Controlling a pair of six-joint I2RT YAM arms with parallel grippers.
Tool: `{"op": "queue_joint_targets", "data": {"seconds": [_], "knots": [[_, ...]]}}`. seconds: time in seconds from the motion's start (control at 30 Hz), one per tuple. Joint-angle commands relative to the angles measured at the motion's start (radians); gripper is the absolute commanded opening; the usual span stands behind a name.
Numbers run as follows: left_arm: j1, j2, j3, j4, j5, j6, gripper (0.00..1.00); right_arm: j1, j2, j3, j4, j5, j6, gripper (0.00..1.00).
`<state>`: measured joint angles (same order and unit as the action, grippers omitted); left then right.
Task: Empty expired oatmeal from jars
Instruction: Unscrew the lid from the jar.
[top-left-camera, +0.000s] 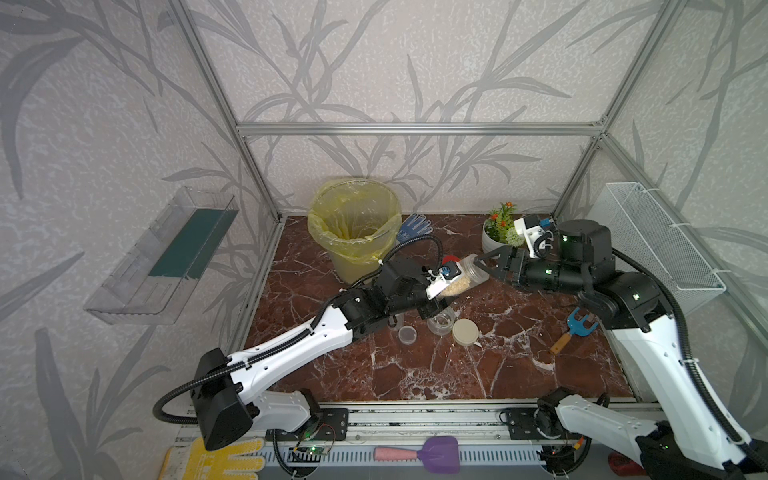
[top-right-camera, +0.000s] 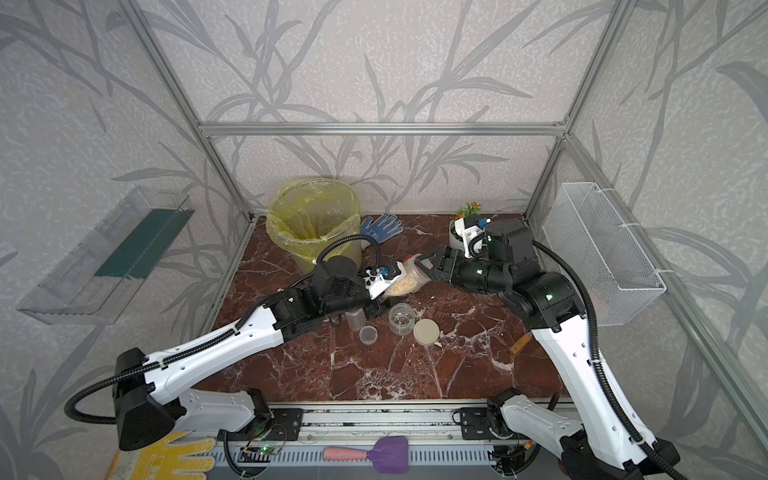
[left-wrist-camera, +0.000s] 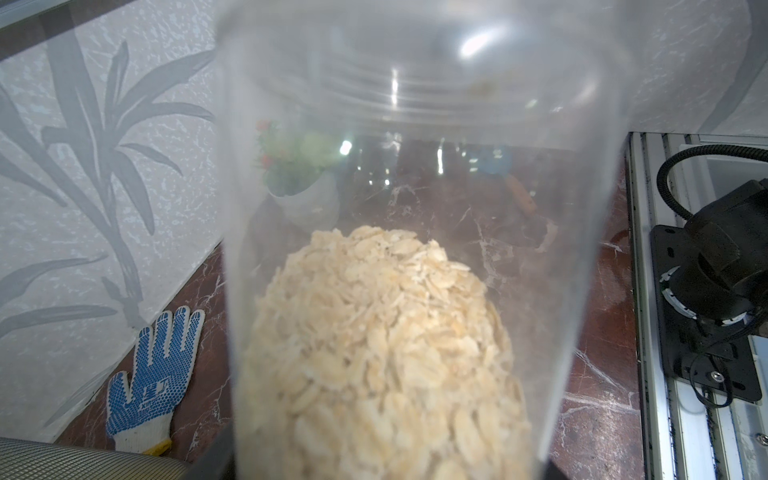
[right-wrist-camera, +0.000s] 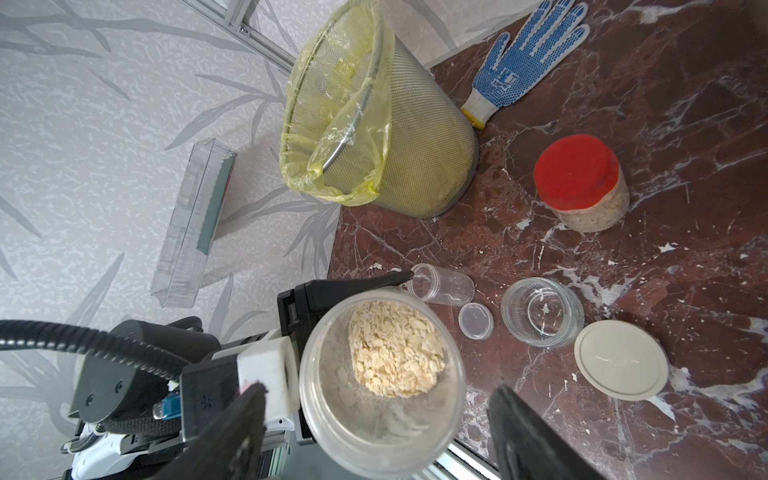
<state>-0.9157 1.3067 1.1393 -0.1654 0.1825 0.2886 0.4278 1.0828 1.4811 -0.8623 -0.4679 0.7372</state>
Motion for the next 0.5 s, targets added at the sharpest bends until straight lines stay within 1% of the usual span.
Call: {"op": "queue_joint_targets", "data": {"seconds": [0.0, 0.47], "knots": [[-0.005, -0.002, 0.037, 0.020, -0.003, 0.026, 0.00, 0.008, 0.008, 0.000, 0.020, 0.019, 0.003, 0.84], [-0.008, 0.005, 0.038, 0.010, 0.002, 0.027, 0.00, 0.028, 0.036, 0.002, 0.032, -0.005, -0.024, 0.80]]}}
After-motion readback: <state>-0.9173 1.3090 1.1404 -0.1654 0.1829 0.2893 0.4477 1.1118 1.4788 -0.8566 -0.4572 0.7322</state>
